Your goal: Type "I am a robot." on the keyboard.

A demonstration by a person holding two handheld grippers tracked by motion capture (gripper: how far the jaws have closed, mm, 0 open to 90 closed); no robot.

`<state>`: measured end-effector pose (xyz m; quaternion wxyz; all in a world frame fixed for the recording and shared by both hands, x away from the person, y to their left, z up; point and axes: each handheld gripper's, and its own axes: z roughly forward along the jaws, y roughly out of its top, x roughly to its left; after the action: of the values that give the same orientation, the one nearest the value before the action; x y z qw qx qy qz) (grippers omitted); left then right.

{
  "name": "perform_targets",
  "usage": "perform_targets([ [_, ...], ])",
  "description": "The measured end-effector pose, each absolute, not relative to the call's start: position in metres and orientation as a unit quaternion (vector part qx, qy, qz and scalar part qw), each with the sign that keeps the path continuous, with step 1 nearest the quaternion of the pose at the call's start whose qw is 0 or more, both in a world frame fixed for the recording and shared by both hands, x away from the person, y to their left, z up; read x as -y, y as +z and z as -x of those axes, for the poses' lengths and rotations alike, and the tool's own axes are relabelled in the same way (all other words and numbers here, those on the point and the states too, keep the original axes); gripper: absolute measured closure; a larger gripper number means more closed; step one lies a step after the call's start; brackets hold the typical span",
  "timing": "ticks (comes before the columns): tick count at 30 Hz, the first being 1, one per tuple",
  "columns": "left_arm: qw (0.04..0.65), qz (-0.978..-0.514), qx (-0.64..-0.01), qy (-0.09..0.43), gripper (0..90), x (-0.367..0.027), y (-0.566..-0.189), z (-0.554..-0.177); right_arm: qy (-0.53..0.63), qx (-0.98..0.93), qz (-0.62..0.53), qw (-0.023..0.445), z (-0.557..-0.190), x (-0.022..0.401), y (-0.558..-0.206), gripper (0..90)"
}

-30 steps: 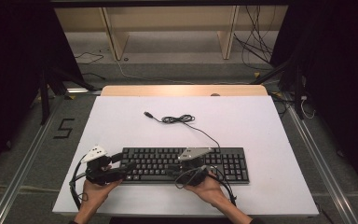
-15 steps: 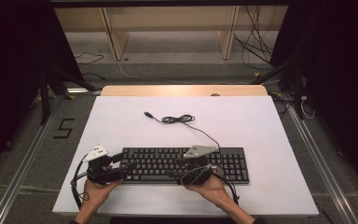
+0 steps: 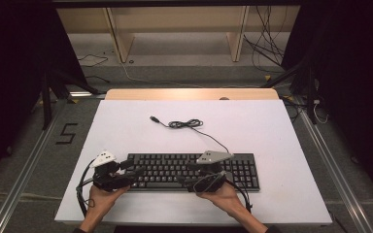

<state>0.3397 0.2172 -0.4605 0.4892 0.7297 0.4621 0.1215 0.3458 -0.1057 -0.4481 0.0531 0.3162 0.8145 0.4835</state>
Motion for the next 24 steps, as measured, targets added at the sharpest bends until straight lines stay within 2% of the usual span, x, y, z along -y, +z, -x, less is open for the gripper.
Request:
perform_targets([
  [4, 0.488, -0.734, -0.456, 0.12, 45.2, -0.214, -0.46, -0.341, 0.484, -0.813, -0.319, 0.054, -0.345, 0.108, -0.448, 36.0],
  [9, 0.471, -0.752, -0.445, 0.12, 62.3, -0.206, -0.459, -0.345, 0.486, -0.812, -0.319, 0.057, -0.345, 0.109, -0.447, 35.4],
  [13, 0.457, -0.767, -0.435, 0.117, 72.6, -0.199, -0.461, -0.348, 0.486, -0.811, -0.32, 0.057, -0.343, 0.11, -0.447, 34.4],
  [24, 0.438, -0.784, -0.426, 0.107, 87.0, -0.182, -0.464, -0.365, 0.489, -0.808, -0.323, 0.06, -0.341, 0.114, -0.445, 32.8],
])
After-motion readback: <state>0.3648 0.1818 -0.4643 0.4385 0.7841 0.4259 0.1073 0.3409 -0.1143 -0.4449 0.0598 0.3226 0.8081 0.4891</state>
